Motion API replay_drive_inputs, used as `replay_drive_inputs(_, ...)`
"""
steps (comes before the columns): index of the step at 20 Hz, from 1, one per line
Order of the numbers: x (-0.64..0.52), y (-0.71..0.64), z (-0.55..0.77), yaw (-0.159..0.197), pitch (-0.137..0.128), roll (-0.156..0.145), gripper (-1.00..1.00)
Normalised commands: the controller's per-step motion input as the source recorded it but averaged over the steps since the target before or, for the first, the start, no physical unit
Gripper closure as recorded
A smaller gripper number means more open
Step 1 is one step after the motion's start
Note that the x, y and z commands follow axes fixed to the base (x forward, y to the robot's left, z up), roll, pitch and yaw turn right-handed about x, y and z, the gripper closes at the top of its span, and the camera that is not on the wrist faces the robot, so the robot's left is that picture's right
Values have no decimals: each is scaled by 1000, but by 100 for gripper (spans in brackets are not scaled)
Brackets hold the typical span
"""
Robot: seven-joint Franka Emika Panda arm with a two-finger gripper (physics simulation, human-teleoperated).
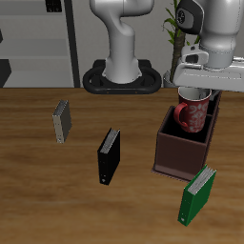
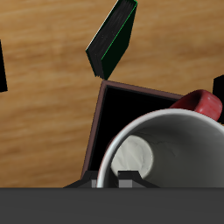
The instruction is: Place the red mug into the left desk caddy's right compartment
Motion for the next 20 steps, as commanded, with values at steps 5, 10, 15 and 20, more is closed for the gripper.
replay_drive_inputs(5, 9, -4, -233, -9, 28, 8, 100)
replay_drive_inputs(10, 8, 28, -291, -15, 44, 12, 100)
replay_drive_inputs(15, 43, 49, -224, 8, 29, 3, 100)
replay_drive_inputs(20, 78, -94, -354, -22, 63, -10, 100)
